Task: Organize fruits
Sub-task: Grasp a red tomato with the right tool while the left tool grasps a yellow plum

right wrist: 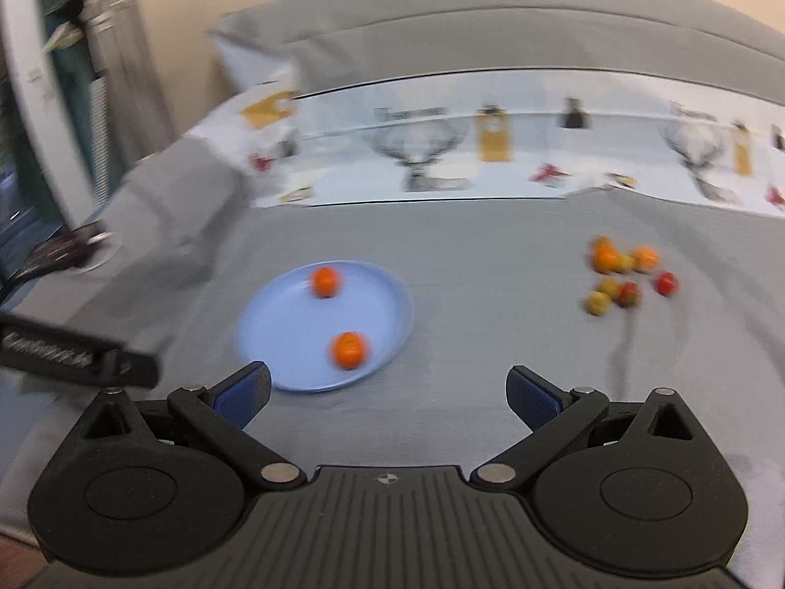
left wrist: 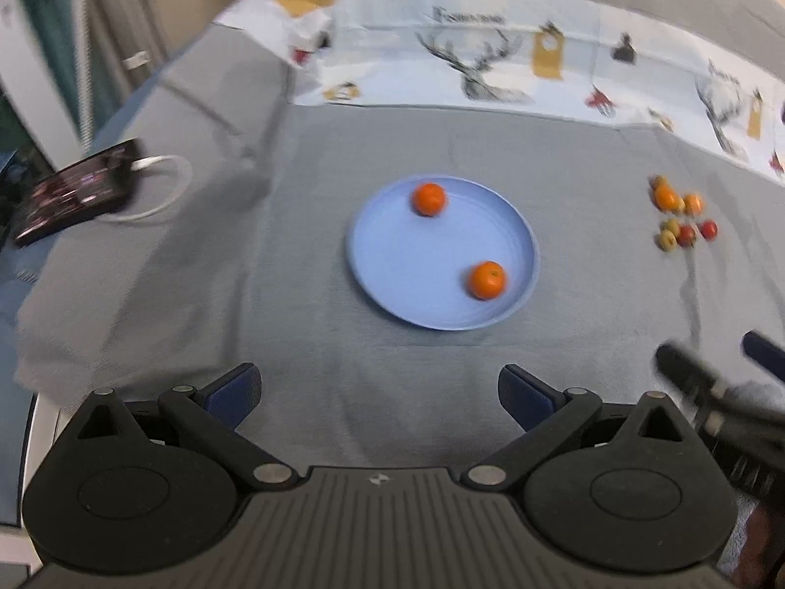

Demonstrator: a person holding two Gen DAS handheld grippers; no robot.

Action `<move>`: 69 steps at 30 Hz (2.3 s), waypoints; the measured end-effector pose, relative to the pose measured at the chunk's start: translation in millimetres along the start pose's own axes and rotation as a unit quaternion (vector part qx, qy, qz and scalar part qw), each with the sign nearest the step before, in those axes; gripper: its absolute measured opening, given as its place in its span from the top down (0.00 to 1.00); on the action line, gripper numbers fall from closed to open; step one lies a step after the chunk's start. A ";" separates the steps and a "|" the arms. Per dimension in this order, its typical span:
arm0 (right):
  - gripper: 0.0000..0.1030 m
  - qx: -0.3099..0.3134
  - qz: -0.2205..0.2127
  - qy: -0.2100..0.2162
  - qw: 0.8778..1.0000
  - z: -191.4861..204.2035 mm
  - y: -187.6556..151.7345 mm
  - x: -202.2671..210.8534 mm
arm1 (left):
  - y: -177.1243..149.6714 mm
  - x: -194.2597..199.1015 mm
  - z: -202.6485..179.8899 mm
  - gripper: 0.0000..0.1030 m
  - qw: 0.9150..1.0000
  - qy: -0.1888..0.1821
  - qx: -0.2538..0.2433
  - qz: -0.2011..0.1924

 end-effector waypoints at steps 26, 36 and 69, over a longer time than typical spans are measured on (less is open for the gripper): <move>0.02 -0.035 -0.020 -0.227 0.973 -306.0 -12.2 -220.0 | 68.9 -247.0 -331.0 0.00 0.968 -0.161 -0.172 0.088; 0.15 -0.023 -0.003 -0.217 0.976 -314.5 -13.2 -240.7 | 79.1 -270.7 -359.4 0.52 0.966 -0.177 -0.180 0.061; 0.69 0.003 -0.084 0.013 0.996 -73.2 36.6 -10.2 | 23.9 -4.1 -57.2 0.75 0.998 -0.052 -0.045 0.002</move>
Point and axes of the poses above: each gripper's, at about its wrist camera, not at the fingertips, and x roughly against the way its jaws point, z to its left, y to its top, the point moved 5 cm from there along -x, roughly the way its jaws point, and after that the axes turned 12 degrees about -z, right-handed, at the moved point
